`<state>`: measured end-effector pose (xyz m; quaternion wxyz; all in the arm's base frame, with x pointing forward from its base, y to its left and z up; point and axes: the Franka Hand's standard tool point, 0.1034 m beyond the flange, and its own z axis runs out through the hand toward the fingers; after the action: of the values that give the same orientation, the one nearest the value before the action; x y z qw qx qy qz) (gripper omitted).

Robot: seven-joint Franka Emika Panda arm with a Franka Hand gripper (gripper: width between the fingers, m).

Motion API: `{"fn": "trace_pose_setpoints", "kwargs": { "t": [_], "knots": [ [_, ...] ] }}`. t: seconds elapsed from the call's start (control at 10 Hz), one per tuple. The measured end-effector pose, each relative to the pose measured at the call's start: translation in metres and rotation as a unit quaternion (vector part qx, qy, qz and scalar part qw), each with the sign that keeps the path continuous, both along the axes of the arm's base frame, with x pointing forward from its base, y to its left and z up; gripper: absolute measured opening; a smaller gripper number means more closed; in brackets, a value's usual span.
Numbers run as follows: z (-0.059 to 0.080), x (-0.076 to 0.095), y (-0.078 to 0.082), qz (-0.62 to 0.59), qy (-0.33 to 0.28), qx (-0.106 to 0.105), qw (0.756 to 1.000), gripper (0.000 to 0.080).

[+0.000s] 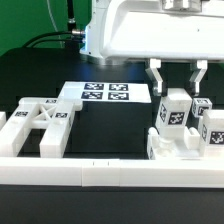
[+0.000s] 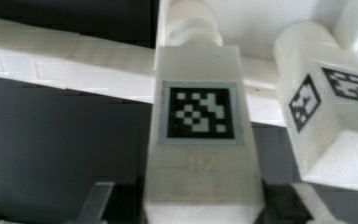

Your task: Assemble chair

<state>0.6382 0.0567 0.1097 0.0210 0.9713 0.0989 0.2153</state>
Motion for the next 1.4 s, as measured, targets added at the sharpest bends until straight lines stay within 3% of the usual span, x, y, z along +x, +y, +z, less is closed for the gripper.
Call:
{"fn": "trace_pose_setpoints", "kwargs": {
  "t": [1.2, 1.4],
  "knots": [
    [-0.013, -0.001, -0.003, 0.0, -0.019, -0.004, 1.0, 0.0284],
    [-0.013, -0.001, -0.002, 0.0, -0.019, -0.004, 1.0, 0.0321]
  ]
}}
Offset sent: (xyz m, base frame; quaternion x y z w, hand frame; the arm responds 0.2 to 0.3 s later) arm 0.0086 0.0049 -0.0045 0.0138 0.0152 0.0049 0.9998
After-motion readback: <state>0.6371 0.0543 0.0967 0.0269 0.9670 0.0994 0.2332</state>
